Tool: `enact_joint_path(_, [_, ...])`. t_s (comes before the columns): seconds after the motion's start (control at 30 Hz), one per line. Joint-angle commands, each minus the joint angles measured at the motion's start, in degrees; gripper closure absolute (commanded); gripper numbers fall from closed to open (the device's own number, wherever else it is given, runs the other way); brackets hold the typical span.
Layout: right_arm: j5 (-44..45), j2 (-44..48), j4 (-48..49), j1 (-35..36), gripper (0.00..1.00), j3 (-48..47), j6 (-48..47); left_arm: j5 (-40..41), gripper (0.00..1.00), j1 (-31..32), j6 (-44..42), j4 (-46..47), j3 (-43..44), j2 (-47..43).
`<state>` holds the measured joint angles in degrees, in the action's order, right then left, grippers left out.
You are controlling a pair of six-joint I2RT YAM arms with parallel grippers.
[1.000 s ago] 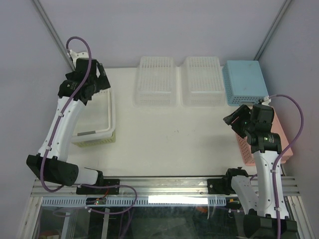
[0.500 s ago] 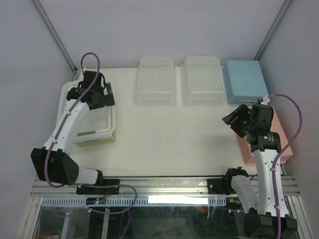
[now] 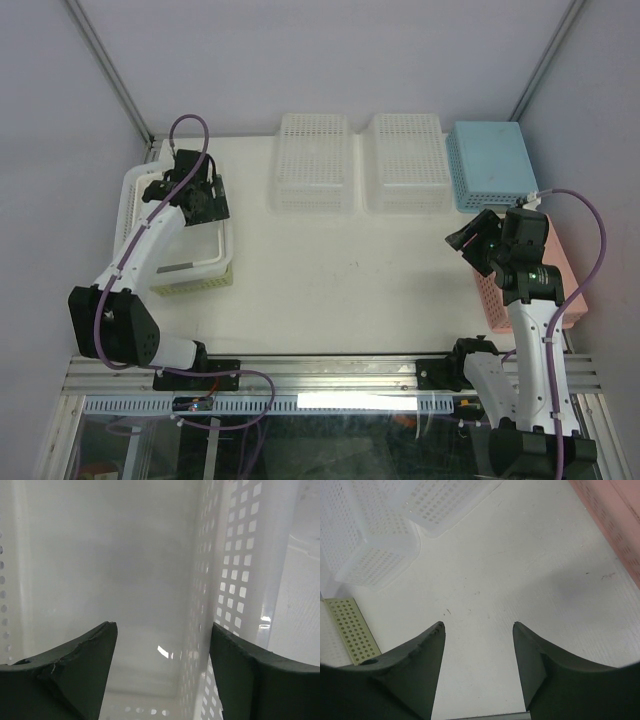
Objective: Turn the large container upside down
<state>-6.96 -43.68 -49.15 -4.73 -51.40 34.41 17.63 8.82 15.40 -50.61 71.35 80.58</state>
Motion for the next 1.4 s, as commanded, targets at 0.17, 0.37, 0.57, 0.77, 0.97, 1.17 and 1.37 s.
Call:
enact_joint_path(0.17, [-1.6,0.5,1.2,0.1,0.4,-2.5,0.3,-2.2,0.39,0.0,-1.0,4.1,-0.7,-0.6])
enact_joint_path(0.37, [-1.3,1.0,0.4,0.1,0.4,-2.9,0.2,-1.9,0.65,-0.1,-0.5,4.3,0.0,-0.2])
enact_joint_path(0.57, [-1.0,1.0,-1.0,0.1,0.4,-4.1,0.0,-3.0,0.96,0.0,-0.6,3.2,5.5,-3.0])
enact_joint_path(0.77, [-2.2,1.1,-0.7,0.1,0.4,-3.6,0.7,-2.6,1.0,0.0,-1.1,2.7,13.6,-5.7])
enact_joint_path(0.97, [-2.1,1.9,-0.8,0.1,0.4,-3.5,1.1,-8.6,1.0,0.2,-1.0,2.0,25.4,-6.6])
enact_joint_path(1.17, [-1.9,2.2,-2.3,0.1,0.4,-4.9,0.2,-8.8,1.0,3.3,-1.8,0.6,42.4,-3.0])
enact_joint_path(1.37, [1.4,1.0,-7.9,0.1,0.4,-14.0,-4.5,-19.2,1.0,13.8,1.8,2.2,51.6,4.5])
